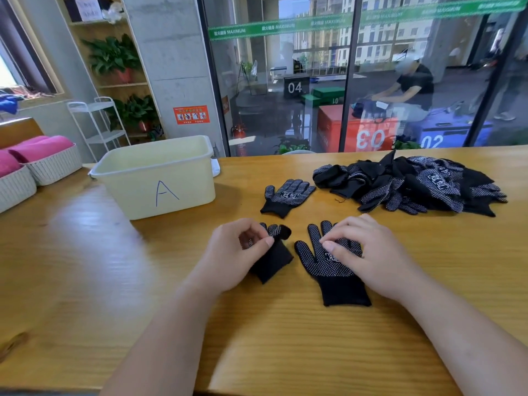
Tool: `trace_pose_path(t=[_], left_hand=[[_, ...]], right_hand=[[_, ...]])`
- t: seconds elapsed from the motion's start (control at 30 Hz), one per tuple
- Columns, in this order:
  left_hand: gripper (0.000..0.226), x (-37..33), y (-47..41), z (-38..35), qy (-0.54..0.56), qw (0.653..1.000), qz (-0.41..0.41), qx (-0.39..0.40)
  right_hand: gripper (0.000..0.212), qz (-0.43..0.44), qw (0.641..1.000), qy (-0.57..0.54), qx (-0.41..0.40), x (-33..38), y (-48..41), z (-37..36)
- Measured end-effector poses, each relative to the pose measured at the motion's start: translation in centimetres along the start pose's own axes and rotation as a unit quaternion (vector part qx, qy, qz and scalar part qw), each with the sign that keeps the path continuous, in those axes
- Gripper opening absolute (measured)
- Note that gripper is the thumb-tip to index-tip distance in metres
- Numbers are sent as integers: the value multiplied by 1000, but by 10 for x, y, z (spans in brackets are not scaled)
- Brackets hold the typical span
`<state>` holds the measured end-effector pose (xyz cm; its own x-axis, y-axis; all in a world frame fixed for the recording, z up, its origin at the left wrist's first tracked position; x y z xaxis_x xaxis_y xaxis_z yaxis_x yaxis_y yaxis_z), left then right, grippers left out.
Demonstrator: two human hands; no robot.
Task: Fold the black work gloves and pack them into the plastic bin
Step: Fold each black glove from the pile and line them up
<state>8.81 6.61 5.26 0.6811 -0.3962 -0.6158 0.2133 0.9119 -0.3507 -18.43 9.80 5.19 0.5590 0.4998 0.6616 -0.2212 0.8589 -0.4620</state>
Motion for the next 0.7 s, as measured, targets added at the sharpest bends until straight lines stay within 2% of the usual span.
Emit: trace_pose_path(t=[0.17,0.27,0.37,0.43,0.5,0.6,0.7], left_hand=[[9,-18,-1,-13,107,993,27,-43],[9,-26,0,-21,116,992,20,-55],[9,-33,0,-29,109,993,-1,-40],[8,-35,1,-34,106,994,-12,-26],[7,-36,2,-37,91,995,-21,-22],[8,-34,3,-39,24,998,-43,-34],[17,-32,4,-45,-68,993,-98,-25]], right_hand=[[37,-15,997,-57,42,12,-1,-25],[32,-22,994,-86,62,16,-1,-33],[21,-24,990,-134,42,18,-2,-32],[8,-31,987,-160,6,18,-3,-24],[7,-50,974,-215,-48,14,-5,-11],[11,-92,925,-317,-187,-1,-6,21],[10,-178,890,-303,-291,-31,2,46]])
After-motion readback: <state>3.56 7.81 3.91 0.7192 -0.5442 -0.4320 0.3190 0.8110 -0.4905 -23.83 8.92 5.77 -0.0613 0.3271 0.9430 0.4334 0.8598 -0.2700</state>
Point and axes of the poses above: each hand's wrist, its own y-axis away from the middle knuckle, its own z-axis out of the back of the hand, x = y × z, the point moved 6 cm from there along -y, towards the middle knuckle, and after that the axes turned 14 degrees about -y, right-handed, at the moved point
